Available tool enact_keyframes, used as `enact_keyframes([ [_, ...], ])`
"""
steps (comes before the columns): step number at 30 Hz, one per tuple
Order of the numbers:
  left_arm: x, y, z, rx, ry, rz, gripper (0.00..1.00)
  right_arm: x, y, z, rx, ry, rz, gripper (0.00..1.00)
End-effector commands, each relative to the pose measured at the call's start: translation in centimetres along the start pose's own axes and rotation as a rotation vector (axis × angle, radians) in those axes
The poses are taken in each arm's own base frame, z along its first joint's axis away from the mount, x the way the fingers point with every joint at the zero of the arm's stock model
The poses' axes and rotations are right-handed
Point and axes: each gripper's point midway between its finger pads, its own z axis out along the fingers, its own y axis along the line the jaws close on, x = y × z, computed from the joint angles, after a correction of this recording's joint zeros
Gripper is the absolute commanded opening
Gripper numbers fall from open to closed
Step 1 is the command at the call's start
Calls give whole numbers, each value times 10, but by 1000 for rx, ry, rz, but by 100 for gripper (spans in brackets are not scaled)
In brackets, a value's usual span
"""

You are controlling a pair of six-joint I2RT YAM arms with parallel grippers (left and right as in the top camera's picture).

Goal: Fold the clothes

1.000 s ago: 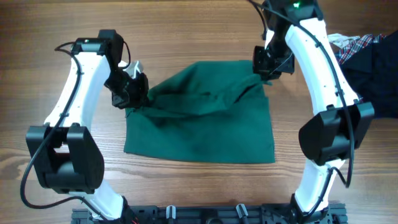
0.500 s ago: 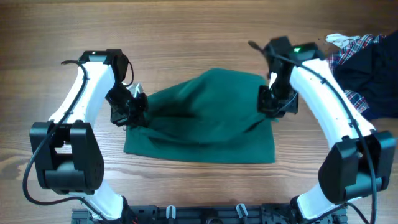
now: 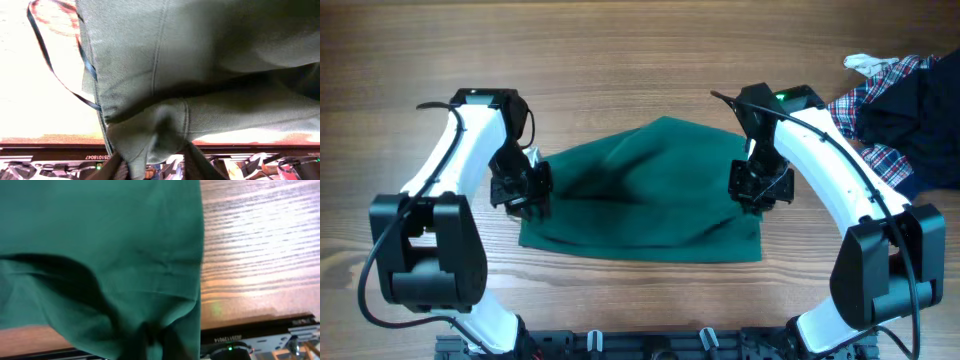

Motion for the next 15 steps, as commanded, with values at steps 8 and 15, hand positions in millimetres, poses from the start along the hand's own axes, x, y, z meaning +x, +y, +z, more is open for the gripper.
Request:
enact_keyframes([
  [8,-19,8,-16,12,-106,-93,35,3,-13,-3,64,-14,13,49],
  [15,4,-45,-64,235,-192,20,35,-24,1,-4,6,-121,3,57],
])
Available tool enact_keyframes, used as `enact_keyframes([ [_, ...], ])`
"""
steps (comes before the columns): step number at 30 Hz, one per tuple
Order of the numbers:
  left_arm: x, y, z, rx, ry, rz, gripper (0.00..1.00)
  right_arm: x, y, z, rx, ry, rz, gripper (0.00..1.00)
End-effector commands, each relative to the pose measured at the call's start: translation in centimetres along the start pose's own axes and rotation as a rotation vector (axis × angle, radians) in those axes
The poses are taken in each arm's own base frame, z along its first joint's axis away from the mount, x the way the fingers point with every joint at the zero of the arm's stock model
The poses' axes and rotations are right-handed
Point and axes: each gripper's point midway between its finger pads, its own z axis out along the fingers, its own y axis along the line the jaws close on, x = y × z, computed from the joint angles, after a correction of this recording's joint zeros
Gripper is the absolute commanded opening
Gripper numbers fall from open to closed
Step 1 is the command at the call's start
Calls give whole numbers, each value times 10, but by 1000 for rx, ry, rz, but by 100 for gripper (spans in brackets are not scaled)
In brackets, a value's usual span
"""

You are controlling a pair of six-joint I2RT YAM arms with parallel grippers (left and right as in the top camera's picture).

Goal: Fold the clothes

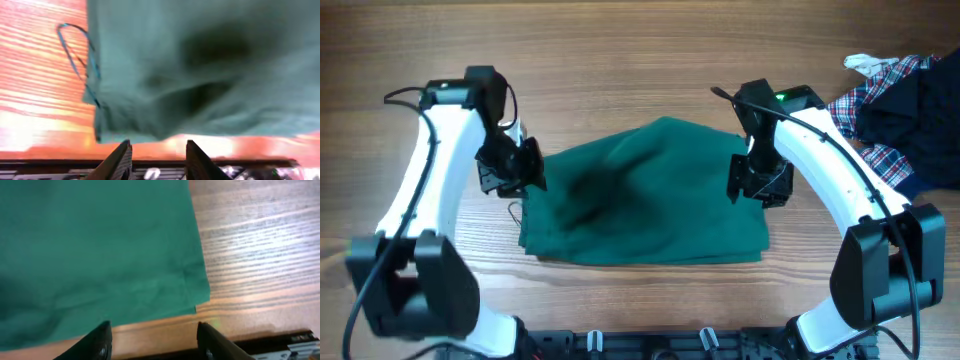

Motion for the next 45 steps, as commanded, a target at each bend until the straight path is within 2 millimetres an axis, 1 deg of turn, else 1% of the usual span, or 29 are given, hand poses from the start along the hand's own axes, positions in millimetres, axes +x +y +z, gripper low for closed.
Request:
enact_keyframes([
  [1,25,-42,0,112,51,94,35,-7,1,-3,-3,-46,-5,58],
  [3,45,-50,25,72,114,91,36,-11,3,-3,-10,-61,-26,58],
  [4,54,-49,35,53,142,82,35,-14,4,-3,-16,-74,-30,58],
  [6,64,-46,51,51,181,78,35,-24,11,-5,-42,-117,-52,59],
  [7,69,-46,60,71,205,71,35,-33,25,-7,-110,-151,-113,59],
  [9,76,-34,86,63,223,62,35,-54,60,-18,-269,-249,-241,61],
  [11,78,-29,97,60,223,45,35,-75,74,-29,-316,-357,-314,66],
  [12,79,-24,104,49,223,44,35,-81,81,-34,-346,-390,-331,69],
  [14,85,-15,120,40,230,28,34,-85,92,-41,-395,-425,-372,71],
  [16,86,-3,129,-1,217,4,32,-87,93,-41,-397,-434,-373,71],
  [18,80,14,130,-83,182,-48,30,-89,90,-38,-379,-433,-370,71],
  [20,69,33,128,-143,139,-108,31,-93,81,-29,-319,-423,-343,72],
  [22,61,43,124,-126,130,-168,31,-93,79,-21,-303,-399,-333,72],
  [24,51,48,118,-109,103,-207,25,-95,80,-22,-309,-402,-313,72],
  [26,38,41,103,-97,47,-193,24,-95,81,-22,-312,-406,-314,72],
  [27,31,34,89,-77,3,-180,26,-93,83,-22,-326,-397,-319,72],
  [28,23,25,74,-51,-54,-158,28,-89,88,-23,-361,-381,-330,72],
  [29,17,17,62,-28,-103,-146,33,-85,94,-24,-400,-366,-341,72],
  [30,14,5,50,6,-152,-128,34,-78,104,-28,-461,-349,-384,72],
  [32,9,-19,46,77,-199,-62,38,-69,117,-32,-546,-329,-456,73],
  [33,-2,-34,47,103,-246,-16,40,-68,124,-31,-583,-322,-502,75],
  [34,-13,-42,50,120,-276,5,42,-69,125,-27,-582,-323,-518,75],
  [35,-20,-46,53,127,-288,9,41,-73,127,-22,-580,-323,-525,75],
  [38,-39,-43,76,116,-270,-6,40,-84,138,-4,-615,-312,-546,71],
  [40,-50,-43,93,107,-260,9,40,-84,147,6,-668,-279,-559,66],
  [41,-54,-42,103,100,-248,8,40,-84,149,11,-665,-274,-574,63],
  [42,-58,-42,109,97,-245,7,40,-85,148,14,-644,-279,-575,63],
  [43,-63,-36,119,67,-248,-1,39,-94,137,21,-563,-291,-521,64],
  [45,-72,-22,126,2,-268,-21,38,-108,115,34,-408,-314,-448,67],
])
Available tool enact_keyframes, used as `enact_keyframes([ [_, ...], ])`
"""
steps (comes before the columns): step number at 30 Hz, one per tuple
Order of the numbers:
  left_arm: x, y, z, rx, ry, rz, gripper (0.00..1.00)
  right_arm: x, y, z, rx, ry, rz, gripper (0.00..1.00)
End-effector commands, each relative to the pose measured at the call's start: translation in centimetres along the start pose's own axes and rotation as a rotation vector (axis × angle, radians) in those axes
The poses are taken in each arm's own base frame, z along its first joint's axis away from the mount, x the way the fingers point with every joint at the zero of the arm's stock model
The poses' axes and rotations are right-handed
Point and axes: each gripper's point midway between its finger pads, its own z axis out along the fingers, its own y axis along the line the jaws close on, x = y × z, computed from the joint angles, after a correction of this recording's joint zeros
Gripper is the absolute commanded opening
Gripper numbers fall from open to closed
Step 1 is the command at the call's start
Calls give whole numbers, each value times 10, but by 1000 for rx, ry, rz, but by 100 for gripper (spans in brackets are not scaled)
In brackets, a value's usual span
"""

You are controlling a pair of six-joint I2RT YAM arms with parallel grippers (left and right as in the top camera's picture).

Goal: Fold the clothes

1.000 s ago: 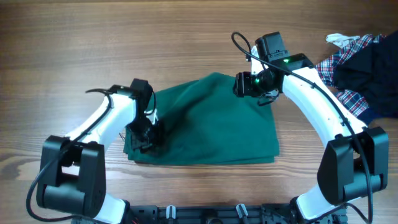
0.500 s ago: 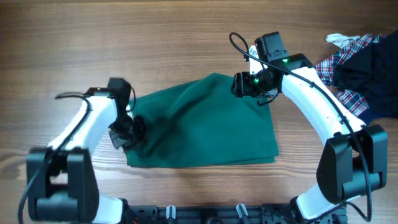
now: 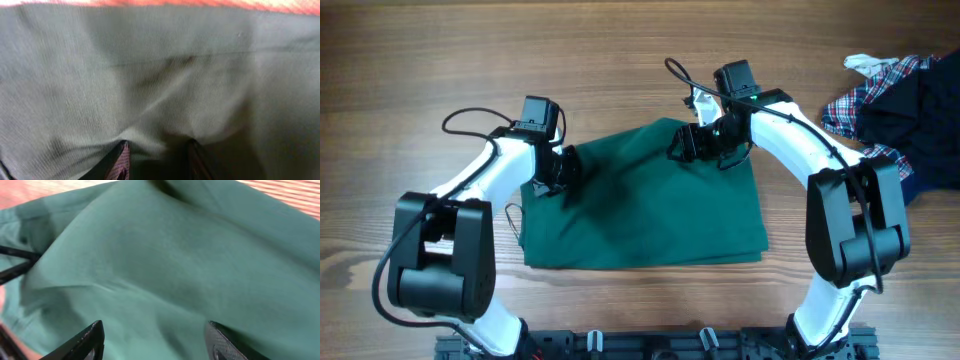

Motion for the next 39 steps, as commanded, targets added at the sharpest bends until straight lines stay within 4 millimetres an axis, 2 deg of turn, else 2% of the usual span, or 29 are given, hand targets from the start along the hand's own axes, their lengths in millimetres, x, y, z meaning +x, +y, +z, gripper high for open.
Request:
enact_keyframes([
  [1,-12,31,13,-114,-26,-23,38,5,-34,2,195,16,40,68],
  [4,-31,62,6,-158,-73,-96,38,15,-60,4,323,52,91,68],
  [6,-46,86,-1,-155,-101,-137,38,17,-68,7,360,59,121,69],
  [9,-57,103,-6,-150,-129,-176,38,21,-89,-3,484,41,218,69],
  [13,-67,93,-18,-134,-172,-119,41,22,-92,-4,497,45,226,69],
  [16,-79,74,-47,-111,-225,-84,44,12,-88,-14,505,9,218,69],
  [19,-89,58,-82,-86,-293,-42,47,1,-78,-44,532,-56,222,69],
  [21,-90,49,-116,-67,-345,-32,52,0,-63,-66,514,-88,210,69],
  [22,-88,47,-127,-61,-362,-29,52,0,-50,-78,495,-107,191,68],
  [24,-68,48,-148,-66,-357,-42,55,0,5,-90,311,-113,-4,67],
  [25,-58,56,-150,-96,-334,-96,59,4,28,-93,230,-110,-61,68],
  [26,-42,69,-149,-150,-278,-146,61,11,41,-95,212,-99,-82,71],
  [27,-28,77,-144,-176,-213,-162,68,20,40,-95,249,-73,-58,78],
  [28,-15,81,-141,-194,-158,-194,71,24,30,-95,311,-67,0,89],
  [30,-2,89,-137,-239,-96,-204,75,31,-6,-98,483,-65,90,100],
  [31,1,92,-134,-247,-80,-207,79,33,-17,-96,506,-52,114,100],
  [34,12,104,-116,-261,-39,-228,82,32,-38,-100,519,-48,172,100],
  [37,22,118,-100,-272,-13,-256,82,32,-37,-98,485,-37,159,100],
  [39,22,119,-90,-234,-12,-249,83,35,-38,-96,480,-28,159,100],
])
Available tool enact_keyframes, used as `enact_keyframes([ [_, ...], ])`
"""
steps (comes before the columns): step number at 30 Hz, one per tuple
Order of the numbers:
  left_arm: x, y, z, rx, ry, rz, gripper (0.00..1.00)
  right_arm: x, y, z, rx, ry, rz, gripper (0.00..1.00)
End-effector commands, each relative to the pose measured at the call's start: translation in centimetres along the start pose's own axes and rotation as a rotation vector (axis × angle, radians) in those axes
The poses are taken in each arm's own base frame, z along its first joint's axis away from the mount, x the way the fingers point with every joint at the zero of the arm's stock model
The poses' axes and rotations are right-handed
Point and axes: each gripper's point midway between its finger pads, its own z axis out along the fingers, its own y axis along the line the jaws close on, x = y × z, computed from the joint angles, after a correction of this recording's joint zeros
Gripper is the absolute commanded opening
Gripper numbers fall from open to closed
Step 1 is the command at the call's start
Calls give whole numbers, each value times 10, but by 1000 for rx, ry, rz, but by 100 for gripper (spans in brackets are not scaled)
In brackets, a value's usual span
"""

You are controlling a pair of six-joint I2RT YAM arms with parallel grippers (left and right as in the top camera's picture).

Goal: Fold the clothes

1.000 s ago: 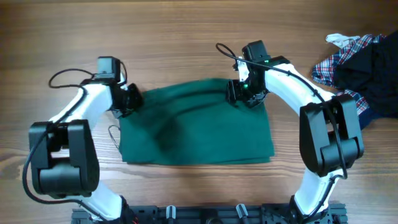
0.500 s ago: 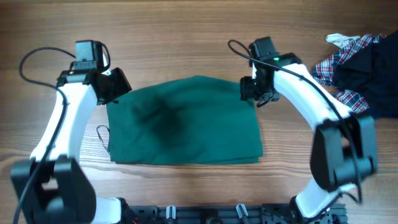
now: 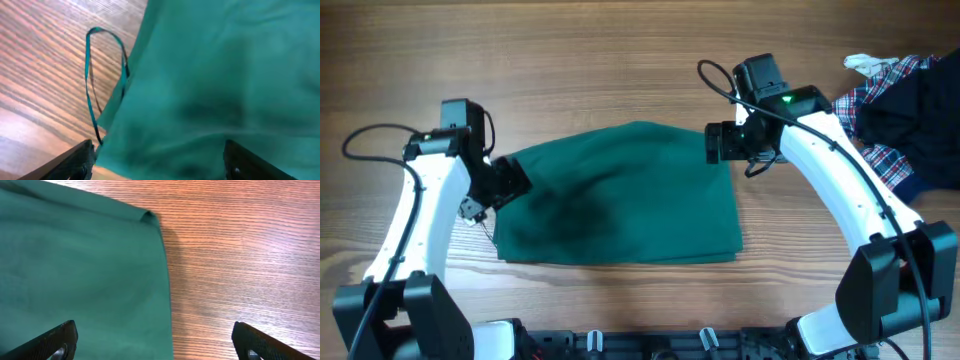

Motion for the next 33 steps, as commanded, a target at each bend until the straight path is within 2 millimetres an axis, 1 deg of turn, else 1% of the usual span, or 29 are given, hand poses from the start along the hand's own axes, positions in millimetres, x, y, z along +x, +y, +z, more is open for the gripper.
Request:
enact_keyframes([
  [1,6,4,20,47,38,-14,83,9,0,13,0,34,-18,100],
  [2,7,2,23,65,45,-9,83,13,-1,18,-3,40,-18,100],
  [4,8,3,25,63,50,-10,83,29,5,32,-52,81,-39,100],
  [7,8,3,32,56,67,-4,82,46,3,46,-57,116,-32,100],
  [9,11,4,41,45,102,-6,83,48,3,47,-57,123,-31,100],
  [11,16,-3,52,73,157,4,83,49,3,47,-57,124,-32,100],
  [13,17,-2,60,63,178,2,84,49,3,47,-57,124,-32,100],
  [15,18,-2,63,58,188,1,84,49,3,47,-57,124,-32,100],
  [21,13,-2,67,58,173,6,82,48,3,47,-58,122,-32,100],
  [24,3,-15,79,115,156,57,79,47,3,47,-58,119,-32,100],
  [26,8,-22,89,144,196,61,79,46,3,47,-59,114,-32,100],
  [28,11,-22,98,126,217,67,80,46,9,47,-89,114,-33,100],
  [29,10,-21,100,123,214,54,80,49,17,46,-144,127,-66,100],
  [30,7,-21,100,128,203,50,80,53,20,47,-161,139,-78,100],
  [31,6,-21,100,129,201,50,80,56,19,48,-159,149,-78,100],
  [33,6,-21,100,130,201,51,82,71,15,56,-152,184,-74,100],
])
